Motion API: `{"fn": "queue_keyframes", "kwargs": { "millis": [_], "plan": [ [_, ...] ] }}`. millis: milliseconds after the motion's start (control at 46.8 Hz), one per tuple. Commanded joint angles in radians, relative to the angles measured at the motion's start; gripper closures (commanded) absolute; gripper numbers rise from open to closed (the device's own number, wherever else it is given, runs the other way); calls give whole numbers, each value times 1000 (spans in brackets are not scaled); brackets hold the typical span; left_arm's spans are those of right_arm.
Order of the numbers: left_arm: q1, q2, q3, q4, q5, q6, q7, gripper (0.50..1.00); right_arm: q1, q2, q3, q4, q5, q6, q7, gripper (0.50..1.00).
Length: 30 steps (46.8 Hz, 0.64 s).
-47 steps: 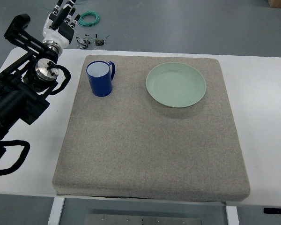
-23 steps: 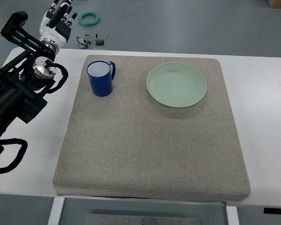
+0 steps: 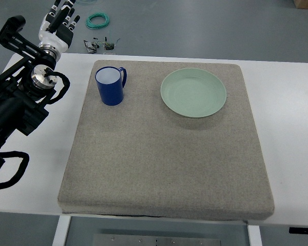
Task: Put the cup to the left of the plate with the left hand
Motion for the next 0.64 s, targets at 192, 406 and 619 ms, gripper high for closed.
{"fn": "queue_keyframes", "kwargs": {
  "millis": [192, 406, 619],
  "plan": [
    [-17, 25, 0, 14, -3, -32, 0, 506, 14, 0, -2, 42, -14, -6, -1, 566],
    [-16, 25, 0, 39, -2, -30, 0, 506, 12, 0, 0, 42, -8, 3, -2, 566],
    [-16, 24, 0, 40, 0, -32, 0, 506, 11, 0, -2, 39, -11, 0, -6, 566]
  ]
}}
